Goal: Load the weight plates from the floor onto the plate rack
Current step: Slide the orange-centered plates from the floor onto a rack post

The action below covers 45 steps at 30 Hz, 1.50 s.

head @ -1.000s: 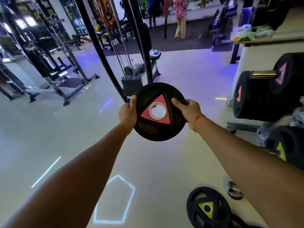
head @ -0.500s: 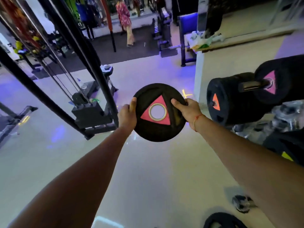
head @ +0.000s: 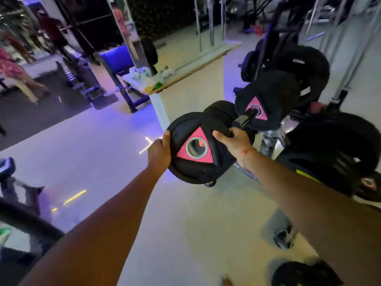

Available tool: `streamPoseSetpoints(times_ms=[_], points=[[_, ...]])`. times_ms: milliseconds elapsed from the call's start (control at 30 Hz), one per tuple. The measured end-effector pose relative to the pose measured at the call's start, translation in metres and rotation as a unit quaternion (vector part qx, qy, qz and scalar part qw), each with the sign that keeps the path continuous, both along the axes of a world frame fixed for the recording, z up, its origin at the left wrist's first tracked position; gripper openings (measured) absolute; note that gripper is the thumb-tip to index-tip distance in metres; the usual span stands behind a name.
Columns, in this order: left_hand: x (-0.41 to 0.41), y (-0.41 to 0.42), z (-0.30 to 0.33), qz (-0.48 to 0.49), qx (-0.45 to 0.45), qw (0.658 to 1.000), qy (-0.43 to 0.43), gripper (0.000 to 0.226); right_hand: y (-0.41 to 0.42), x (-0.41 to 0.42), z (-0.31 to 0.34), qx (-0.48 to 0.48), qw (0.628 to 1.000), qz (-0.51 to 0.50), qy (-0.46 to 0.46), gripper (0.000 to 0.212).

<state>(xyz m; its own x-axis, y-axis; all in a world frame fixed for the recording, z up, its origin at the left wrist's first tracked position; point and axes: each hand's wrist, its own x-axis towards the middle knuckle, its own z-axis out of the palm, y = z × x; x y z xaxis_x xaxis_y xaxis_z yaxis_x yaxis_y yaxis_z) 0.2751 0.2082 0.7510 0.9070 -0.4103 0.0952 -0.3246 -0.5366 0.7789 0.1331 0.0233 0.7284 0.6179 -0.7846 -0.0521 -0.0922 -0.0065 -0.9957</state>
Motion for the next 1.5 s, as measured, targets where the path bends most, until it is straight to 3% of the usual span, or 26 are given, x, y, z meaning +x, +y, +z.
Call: streamPoseSetpoints(times_ms=[133, 333, 400, 467, 700, 933, 1233, 1400, 1500], points=[[0.039, -0.070, -0.013, -0.056, 0.002, 0.998, 0.040, 0.071, -0.044, 0.011, -0.011, -0.006, 0.997, -0.081, 0.015, 0.027], [0.068, -0.157, -0.036, -0.171, -0.019, 0.981, 0.084, 0.077, -0.084, 0.015, -0.023, -0.012, 0.980, -0.188, 0.067, 0.056], [0.079, -0.183, -0.047, -0.219, -0.006, 0.972, 0.084, 0.081, -0.096, 0.017, -0.030, -0.001, 0.970, -0.233, 0.073, 0.051], [0.090, -0.206, -0.059, -0.258, 0.013, 0.963, 0.080, 0.072, -0.101, 0.023, -0.034, 0.004, 0.959, -0.274, 0.075, 0.038], [0.136, -0.255, -0.072, -0.394, 0.019, 0.917, 0.061, 0.047, -0.107, 0.040, -0.035, -0.037, 0.935, -0.327, 0.134, 0.031], [0.132, -0.270, -0.082, -0.477, -0.013, 0.878, 0.048, 0.038, -0.100, 0.025, -0.038, -0.077, 0.906, -0.361, 0.207, 0.039], [0.145, -0.291, -0.079, -0.530, 0.002, 0.847, -0.034, 0.038, -0.108, 0.032, -0.039, -0.103, 0.900, -0.365, 0.213, 0.036], [0.142, -0.317, -0.071, -0.480, -0.026, 0.876, -0.048, 0.043, -0.127, 0.047, -0.026, -0.109, 0.866, -0.445, 0.202, 0.054], [0.142, -0.329, -0.069, -0.458, -0.038, 0.887, -0.040, 0.038, -0.142, 0.053, -0.024, -0.126, 0.840, -0.470, 0.239, 0.051]])
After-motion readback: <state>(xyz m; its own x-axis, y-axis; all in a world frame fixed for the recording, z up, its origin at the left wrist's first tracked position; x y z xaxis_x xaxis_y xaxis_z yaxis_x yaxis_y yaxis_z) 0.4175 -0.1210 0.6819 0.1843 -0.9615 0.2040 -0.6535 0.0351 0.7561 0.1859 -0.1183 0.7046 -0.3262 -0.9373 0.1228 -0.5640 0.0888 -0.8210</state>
